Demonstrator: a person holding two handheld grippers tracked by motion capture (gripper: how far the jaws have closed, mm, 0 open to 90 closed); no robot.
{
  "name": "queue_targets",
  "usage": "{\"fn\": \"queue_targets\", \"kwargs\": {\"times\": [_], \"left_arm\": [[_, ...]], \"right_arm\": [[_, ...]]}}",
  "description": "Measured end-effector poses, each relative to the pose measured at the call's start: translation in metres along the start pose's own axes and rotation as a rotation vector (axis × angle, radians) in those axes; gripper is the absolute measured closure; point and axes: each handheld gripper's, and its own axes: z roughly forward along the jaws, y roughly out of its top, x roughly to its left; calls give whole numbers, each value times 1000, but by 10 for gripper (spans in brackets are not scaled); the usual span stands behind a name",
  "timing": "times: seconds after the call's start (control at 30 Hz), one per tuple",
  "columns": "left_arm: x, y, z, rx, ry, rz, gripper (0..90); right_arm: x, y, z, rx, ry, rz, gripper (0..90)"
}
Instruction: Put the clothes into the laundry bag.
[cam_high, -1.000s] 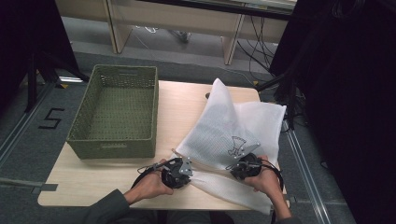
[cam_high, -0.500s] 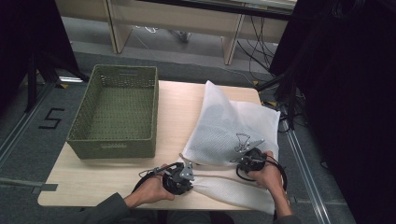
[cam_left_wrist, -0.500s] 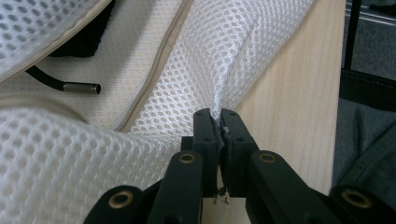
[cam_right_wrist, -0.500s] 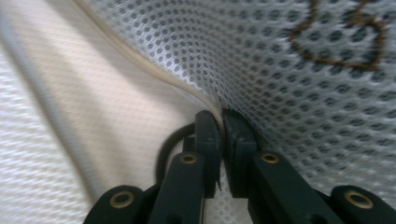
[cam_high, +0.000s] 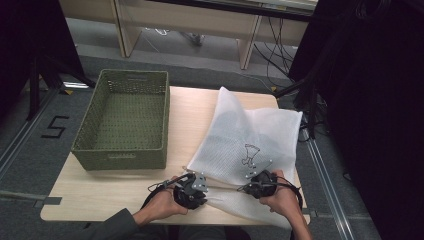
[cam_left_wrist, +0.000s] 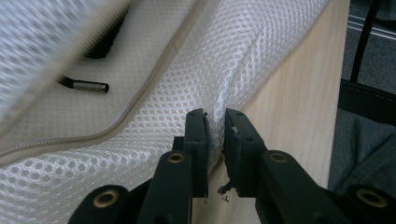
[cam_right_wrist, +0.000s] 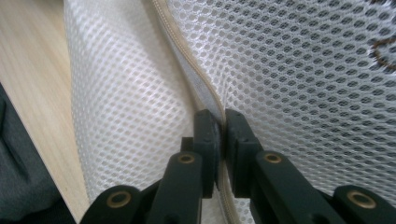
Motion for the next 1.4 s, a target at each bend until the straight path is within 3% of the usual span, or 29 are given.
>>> {"fn": "queue_targets", "kwargs": {"times": [0.1, 0.23, 0.43, 0.53, 0.63, 0.73, 1.0, 1.13, 1.4], "left_arm": [[1, 0, -8, -33, 1, -22, 734], [3, 0, -22, -74, 12, -34, 661], [11, -8, -41, -101, 53, -67, 581], [14, -13, -47, -103, 69, -79, 534], [15, -17, -52, -112, 81, -89, 499], [14, -21, -57, -113, 85, -91, 458], [15, -33, -71, -114, 112, -104, 400], [14, -38, -77, -124, 129, -115, 386], [15, -48, -88, -144, 154, -131, 365]], "right_arm": [[1, -3, 5, 29, 0, -8, 840], [0, -3, 7, 23, -3, 1, 816], [3, -4, 10, 64, -2, -30, 838], [1, -6, 9, 47, 2, 6, 778], [1, -7, 8, 36, -1, 9, 720], [4, -10, 0, -2, -35, 26, 642], [11, -22, -22, -133, -120, 73, 535], [9, -24, -28, -217, -151, 133, 489], [4, -30, -35, -301, -213, 231, 433]]}}
